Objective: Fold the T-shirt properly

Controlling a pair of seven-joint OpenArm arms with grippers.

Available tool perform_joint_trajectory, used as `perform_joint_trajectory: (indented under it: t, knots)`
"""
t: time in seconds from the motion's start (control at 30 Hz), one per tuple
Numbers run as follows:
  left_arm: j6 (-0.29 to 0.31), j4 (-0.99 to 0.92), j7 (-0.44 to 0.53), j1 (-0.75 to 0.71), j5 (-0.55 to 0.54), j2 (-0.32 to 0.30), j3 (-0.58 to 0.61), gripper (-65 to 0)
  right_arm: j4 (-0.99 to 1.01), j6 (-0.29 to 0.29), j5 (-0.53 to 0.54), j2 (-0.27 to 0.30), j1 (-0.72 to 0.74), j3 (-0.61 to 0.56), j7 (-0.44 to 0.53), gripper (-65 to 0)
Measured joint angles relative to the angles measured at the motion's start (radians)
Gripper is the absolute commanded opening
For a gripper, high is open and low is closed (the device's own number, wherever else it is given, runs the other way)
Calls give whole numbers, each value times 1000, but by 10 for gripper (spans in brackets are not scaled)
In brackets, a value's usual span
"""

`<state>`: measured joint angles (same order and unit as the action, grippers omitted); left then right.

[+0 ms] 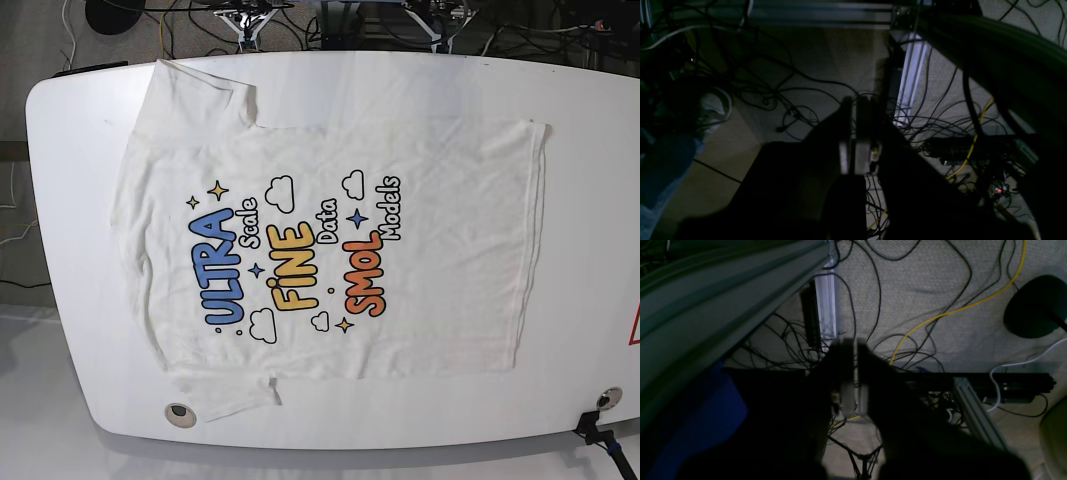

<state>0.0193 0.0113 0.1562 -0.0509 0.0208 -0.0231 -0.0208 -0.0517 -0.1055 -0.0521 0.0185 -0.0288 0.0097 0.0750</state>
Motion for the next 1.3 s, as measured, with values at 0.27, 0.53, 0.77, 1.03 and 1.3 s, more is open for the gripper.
perform_joint_trajectory:
  t: [0.27,0.53,0.77,1.03,1.3]
  knots:
    - [5,92,8,-120,-27,-37,3,-650,-78,0,0,42,-112,-2,17,-650]
    - [4,200,40,-221,-63,-85,10,-644,-183,-3,1,95,-206,-14,27,-647]
    - [6,359,10,-333,-91,-110,8,-650,-301,-15,31,128,-331,-14,58,-650]
    - [15,695,-23,-548,-119,-169,9,-650,-562,-18,84,234,-502,-24,66,-650]
    - [24,1063,-68,-812,-140,-221,-10,-650,-889,-27,113,319,-722,-24,49,-650]
